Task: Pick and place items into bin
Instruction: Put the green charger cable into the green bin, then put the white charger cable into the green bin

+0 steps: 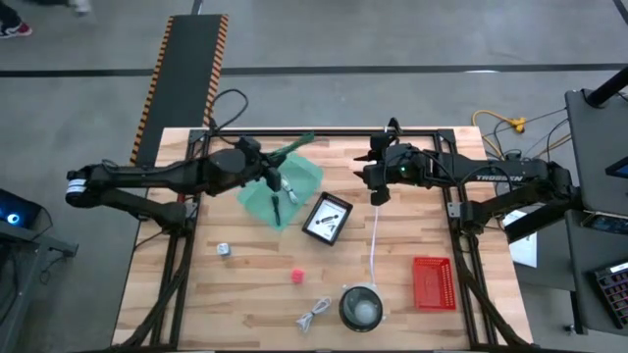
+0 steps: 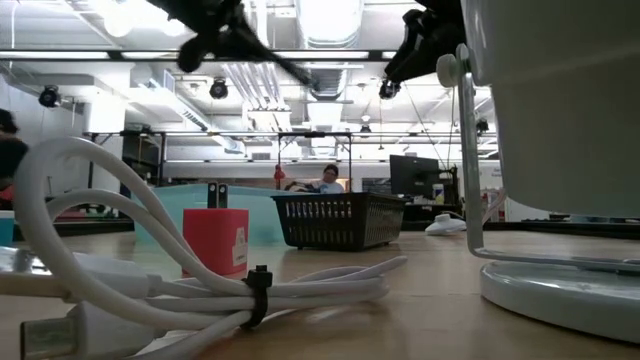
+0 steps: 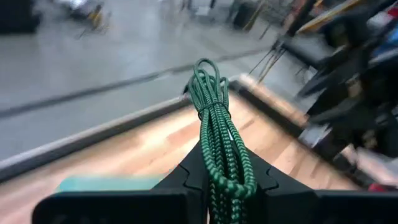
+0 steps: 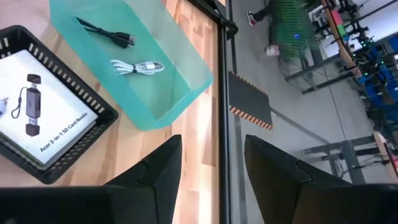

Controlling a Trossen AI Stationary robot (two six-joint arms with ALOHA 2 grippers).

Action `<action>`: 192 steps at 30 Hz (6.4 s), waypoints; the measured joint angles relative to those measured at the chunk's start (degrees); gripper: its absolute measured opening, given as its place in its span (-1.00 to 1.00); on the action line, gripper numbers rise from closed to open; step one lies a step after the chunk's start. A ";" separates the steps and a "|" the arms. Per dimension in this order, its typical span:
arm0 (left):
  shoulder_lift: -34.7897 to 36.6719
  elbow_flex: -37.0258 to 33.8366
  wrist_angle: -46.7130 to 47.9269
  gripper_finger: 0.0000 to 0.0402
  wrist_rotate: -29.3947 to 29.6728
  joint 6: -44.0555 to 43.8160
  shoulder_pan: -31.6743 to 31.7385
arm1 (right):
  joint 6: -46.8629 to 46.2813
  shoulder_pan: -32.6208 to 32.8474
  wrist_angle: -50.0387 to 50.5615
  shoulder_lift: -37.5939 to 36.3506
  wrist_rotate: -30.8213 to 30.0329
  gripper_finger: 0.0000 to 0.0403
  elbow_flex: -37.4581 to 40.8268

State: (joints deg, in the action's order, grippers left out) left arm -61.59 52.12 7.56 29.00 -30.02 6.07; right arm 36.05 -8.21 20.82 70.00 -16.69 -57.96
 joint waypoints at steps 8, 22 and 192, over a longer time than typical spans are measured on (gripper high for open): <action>3.33 -0.02 16.55 -0.87 0.29 -11.75 0.00 | -0.07 -0.11 -0.02 0.13 0.02 -0.20 0.00; -0.47 -0.02 19.66 -0.50 -0.02 -13.13 -0.02 | -0.09 -0.11 -0.02 0.13 0.02 -0.21 0.07; -22.41 22.22 40.97 -1.00 -20.33 -6.08 5.86 | -11.07 -2.34 -0.07 -0.90 -11.42 -0.69 0.11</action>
State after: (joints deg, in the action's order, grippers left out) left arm -84.01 74.34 48.52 8.67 -36.10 11.92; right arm 24.98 -10.55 20.75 69.09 -28.11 -57.84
